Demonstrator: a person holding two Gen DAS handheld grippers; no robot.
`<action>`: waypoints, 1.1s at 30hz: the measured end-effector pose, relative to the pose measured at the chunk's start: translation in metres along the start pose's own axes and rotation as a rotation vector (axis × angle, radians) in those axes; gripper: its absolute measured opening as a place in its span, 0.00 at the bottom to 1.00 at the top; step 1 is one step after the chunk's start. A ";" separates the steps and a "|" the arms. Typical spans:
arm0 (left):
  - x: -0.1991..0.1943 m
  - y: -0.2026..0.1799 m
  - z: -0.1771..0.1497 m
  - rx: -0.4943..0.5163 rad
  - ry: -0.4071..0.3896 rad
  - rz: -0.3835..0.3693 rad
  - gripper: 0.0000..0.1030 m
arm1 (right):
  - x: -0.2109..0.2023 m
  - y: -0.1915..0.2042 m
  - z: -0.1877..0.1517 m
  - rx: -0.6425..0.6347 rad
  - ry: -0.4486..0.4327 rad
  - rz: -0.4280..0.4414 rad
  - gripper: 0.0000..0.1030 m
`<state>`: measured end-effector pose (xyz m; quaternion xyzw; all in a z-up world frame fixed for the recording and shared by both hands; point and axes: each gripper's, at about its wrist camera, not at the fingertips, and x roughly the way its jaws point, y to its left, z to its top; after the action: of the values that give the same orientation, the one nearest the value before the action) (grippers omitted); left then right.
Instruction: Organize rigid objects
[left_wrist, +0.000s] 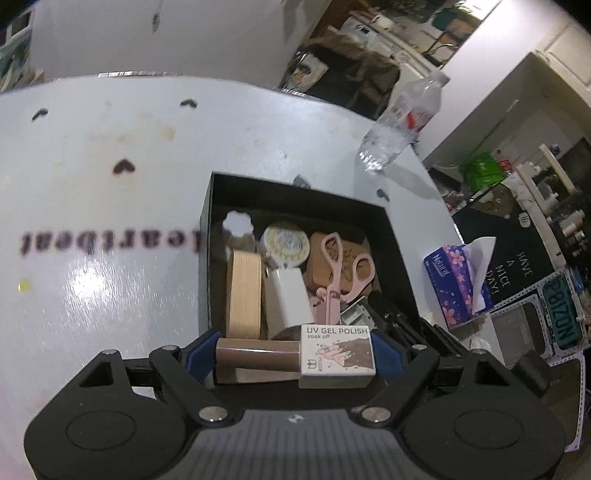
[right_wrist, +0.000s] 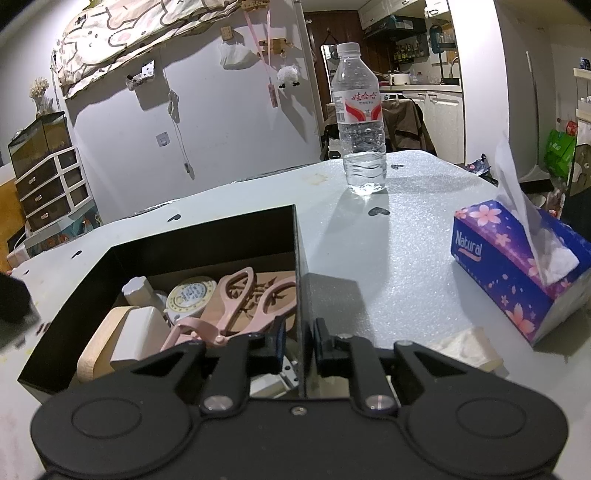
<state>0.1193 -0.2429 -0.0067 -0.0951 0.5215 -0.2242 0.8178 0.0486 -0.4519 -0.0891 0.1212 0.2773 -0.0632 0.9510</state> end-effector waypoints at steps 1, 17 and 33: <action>0.001 -0.002 0.000 0.006 -0.006 0.006 0.83 | 0.000 0.000 0.000 0.000 0.000 0.001 0.16; 0.005 -0.014 0.001 -0.016 0.012 0.075 0.91 | 0.001 -0.002 0.000 0.004 -0.003 0.007 0.17; 0.006 -0.006 -0.005 -0.001 0.062 0.117 0.95 | 0.004 -0.002 0.001 -0.001 0.000 0.007 0.18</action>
<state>0.1156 -0.2512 -0.0115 -0.0578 0.5512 -0.1786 0.8130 0.0519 -0.4547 -0.0914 0.1218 0.2769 -0.0599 0.9513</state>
